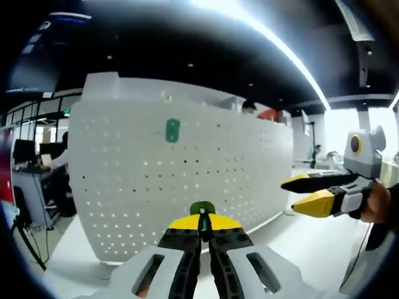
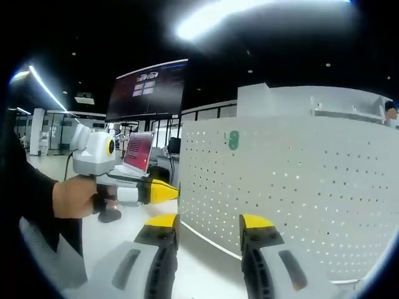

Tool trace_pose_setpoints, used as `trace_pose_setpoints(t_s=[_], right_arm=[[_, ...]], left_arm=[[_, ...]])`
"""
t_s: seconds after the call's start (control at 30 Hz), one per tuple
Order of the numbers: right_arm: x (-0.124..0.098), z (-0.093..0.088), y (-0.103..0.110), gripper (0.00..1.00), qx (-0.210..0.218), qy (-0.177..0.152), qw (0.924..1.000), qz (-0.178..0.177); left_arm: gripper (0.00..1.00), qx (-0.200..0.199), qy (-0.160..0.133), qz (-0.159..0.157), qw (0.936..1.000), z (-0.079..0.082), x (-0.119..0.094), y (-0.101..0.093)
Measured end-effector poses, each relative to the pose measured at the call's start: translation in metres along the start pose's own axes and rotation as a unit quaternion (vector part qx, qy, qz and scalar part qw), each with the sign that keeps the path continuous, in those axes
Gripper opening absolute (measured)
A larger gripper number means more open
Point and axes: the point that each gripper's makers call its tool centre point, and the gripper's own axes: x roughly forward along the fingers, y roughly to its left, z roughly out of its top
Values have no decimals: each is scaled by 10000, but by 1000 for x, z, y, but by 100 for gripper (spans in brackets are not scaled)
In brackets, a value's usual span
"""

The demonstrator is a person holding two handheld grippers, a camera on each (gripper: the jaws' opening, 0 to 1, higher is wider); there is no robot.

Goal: Insert the hook assembly into the mounting plate slot until the hook locks in place.

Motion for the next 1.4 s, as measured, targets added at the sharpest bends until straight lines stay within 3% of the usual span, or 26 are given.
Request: trace_pose_setpoints(t_s=[0.5,1.0,1.4], right_arm=[[-7,21,-4,40,88,-173,9998,-29],[-14,39,-4,41,177,-378,9991,5],[-15,44,-3,42,248,-397,9989,83]], left_arm=[[3,420,-56,319,9986,41,9,22],[3,826,-435,752,9928,102,28,52],[3,980,-619,1045,9877,127,50,67]])
